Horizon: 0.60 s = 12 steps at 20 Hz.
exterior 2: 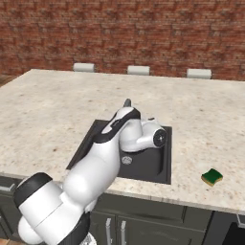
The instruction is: Soak the sponge with water for a few seconds and then drop it inside the sink.
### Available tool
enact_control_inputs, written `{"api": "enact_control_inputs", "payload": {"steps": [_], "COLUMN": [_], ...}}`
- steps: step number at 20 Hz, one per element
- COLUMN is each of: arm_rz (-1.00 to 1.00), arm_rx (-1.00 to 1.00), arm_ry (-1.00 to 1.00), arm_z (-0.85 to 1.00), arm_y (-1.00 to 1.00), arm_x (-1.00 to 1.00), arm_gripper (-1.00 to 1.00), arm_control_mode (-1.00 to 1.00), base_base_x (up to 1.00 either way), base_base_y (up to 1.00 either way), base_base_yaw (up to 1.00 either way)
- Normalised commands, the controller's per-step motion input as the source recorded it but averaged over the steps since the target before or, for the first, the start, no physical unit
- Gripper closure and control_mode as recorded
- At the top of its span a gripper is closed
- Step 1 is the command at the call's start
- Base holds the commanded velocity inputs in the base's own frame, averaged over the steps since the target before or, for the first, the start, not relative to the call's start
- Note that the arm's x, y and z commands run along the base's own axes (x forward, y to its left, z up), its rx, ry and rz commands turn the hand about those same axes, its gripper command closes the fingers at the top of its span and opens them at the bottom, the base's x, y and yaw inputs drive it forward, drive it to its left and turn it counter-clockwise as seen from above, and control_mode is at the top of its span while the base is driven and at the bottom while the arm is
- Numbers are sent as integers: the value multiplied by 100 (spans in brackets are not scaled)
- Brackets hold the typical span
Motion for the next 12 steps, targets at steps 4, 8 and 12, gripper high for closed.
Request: {"api": "enact_control_inputs", "payload": {"steps": [4,8,12], "arm_rz": [0,0,0], "arm_rx": [0,0,0], "arm_ry": [9,3,0], "arm_z": [-36,-24,-18], "arm_y": [0,3,4], "arm_x": [22,21,28], "arm_gripper": [-100,-100,-100], "arm_control_mode": [-100,-100,-100], "base_base_x": [0,0,0], "base_base_y": [0,0,0], "base_base_yaw": [0,0,0]}}
